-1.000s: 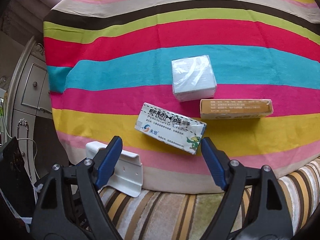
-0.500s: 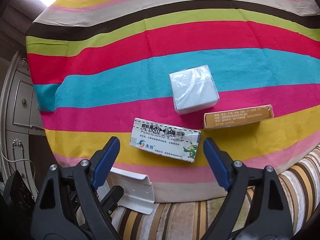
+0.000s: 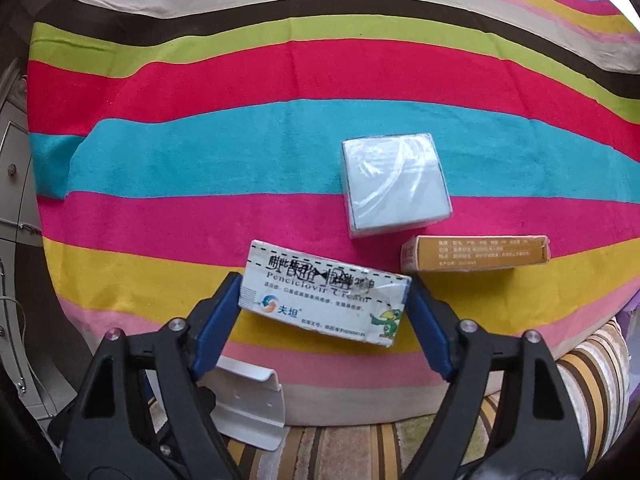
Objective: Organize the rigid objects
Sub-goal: 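Grasp the white plastic holder with the left tool while the right tool grasps the Penciclovir cream box, then lift both held items and carry them toward the purple box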
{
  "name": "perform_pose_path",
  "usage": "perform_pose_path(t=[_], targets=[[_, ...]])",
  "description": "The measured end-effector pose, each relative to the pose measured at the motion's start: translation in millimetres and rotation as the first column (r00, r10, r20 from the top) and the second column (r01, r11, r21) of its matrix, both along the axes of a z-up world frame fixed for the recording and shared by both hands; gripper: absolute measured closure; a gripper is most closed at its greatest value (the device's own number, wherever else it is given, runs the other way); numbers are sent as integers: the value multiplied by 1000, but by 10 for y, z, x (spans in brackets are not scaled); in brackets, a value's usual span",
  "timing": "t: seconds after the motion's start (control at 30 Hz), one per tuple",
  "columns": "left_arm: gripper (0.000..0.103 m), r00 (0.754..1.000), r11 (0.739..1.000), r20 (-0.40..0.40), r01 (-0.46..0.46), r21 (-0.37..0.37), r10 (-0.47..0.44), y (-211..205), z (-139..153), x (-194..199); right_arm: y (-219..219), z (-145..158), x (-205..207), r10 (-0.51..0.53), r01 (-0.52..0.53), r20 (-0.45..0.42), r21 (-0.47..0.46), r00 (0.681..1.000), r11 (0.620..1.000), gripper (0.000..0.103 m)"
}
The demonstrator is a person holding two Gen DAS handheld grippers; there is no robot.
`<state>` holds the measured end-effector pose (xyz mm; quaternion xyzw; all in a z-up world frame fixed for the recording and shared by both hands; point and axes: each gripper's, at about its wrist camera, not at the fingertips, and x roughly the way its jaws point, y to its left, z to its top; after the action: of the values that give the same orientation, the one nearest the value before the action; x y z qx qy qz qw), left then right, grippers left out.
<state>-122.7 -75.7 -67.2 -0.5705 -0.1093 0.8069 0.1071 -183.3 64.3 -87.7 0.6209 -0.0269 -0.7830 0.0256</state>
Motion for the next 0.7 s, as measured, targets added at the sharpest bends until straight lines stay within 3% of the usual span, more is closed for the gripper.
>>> perform_pose_path(t=[0.53,0.7], targets=[[63,994,994,-109,-25,-107,13,161,370,203,422,537,414,24,-45,-187,-106,982,993,21],[63,992,996,-129,-24,-81,13,234,491,233,713,669,549,11,-37,-229,-111,973,993,21]])
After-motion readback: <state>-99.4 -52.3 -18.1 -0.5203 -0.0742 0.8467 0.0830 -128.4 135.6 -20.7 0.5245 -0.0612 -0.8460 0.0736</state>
